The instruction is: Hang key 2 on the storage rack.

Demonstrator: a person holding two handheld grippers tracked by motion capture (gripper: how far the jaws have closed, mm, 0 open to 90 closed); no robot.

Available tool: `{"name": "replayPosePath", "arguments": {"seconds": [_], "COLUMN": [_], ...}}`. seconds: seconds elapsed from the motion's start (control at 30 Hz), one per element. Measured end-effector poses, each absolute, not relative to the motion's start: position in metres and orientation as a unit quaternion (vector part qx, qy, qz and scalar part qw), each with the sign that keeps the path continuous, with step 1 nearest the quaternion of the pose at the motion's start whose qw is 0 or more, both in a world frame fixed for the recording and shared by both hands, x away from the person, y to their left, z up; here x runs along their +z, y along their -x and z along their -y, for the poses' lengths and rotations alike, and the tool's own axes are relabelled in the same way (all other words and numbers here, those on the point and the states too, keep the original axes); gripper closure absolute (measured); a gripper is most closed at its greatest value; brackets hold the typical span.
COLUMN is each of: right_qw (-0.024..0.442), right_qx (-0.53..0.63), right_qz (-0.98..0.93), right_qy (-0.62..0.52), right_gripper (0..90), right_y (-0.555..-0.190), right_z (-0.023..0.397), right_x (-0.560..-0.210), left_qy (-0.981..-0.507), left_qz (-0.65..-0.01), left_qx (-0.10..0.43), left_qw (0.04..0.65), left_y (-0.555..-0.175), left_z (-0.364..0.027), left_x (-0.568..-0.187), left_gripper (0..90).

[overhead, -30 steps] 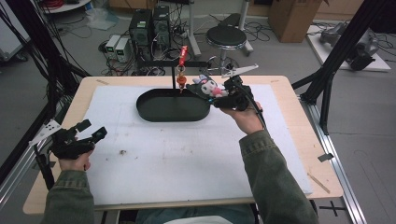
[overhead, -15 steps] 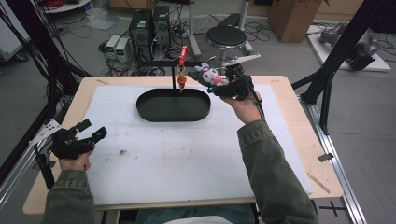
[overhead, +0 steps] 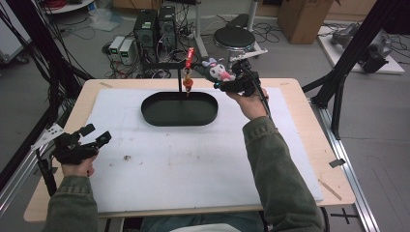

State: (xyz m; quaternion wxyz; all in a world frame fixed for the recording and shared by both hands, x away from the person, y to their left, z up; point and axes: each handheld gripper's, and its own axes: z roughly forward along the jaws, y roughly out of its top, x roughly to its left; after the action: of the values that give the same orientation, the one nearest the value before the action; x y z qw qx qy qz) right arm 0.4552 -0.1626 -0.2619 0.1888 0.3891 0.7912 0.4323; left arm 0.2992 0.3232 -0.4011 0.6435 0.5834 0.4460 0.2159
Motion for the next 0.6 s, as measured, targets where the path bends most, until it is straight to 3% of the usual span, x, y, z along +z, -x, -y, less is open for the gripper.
{"name": "replayPosePath", "arguments": {"seconds": [0.6], "right_qw": [0.186], "right_qx": [0.455], "right_qz": [-0.775], "right_qy": [-0.396], "right_gripper": [48.9], "right_y": [-0.473], "right_z": [0.155], "right_x": [-0.272], "left_qy": [-0.583], "left_qz": [-0.447], "left_qx": [0.217], "left_qw": [0.643], "left_y": [-0.3], "left_z": [-0.323], "left_x": [-0.401], "left_gripper": [5.1]}}
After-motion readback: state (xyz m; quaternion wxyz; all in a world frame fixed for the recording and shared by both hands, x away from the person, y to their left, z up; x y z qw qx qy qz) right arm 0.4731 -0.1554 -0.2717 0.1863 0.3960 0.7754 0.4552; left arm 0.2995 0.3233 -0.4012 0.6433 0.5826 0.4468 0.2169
